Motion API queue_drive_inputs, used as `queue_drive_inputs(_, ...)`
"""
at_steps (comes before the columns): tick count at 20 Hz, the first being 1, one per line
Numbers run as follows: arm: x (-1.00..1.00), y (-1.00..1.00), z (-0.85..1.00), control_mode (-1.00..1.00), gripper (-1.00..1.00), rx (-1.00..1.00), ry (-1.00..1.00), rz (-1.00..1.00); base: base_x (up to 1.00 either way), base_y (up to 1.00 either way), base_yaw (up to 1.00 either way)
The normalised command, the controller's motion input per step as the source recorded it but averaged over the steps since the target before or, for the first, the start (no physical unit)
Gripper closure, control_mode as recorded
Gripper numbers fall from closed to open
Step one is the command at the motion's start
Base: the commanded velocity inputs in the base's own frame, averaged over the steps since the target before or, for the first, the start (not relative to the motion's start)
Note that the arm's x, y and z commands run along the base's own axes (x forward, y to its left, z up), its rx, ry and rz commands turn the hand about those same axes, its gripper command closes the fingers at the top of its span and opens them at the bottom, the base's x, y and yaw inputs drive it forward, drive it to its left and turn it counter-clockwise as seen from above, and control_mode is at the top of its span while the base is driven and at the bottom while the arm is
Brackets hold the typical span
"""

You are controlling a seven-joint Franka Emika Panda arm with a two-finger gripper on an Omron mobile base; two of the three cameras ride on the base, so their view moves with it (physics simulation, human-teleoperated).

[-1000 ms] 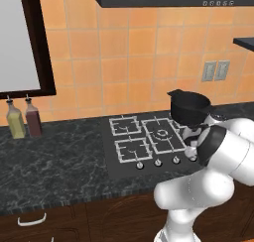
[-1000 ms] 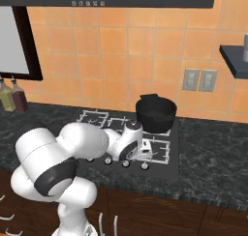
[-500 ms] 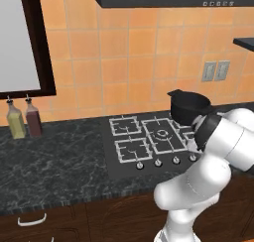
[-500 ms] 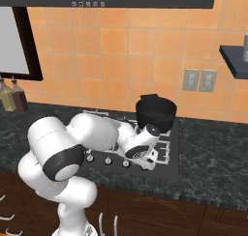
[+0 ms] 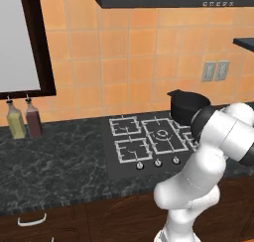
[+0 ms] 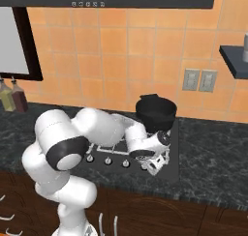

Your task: Turn off the rear right burner of the stove.

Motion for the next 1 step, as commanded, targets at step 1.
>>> queue_drive_inputs(1,0.0,0.18,0.0,-1.0,1.0,-0.13,0.03,0.0,0.0,0.0,0.0)
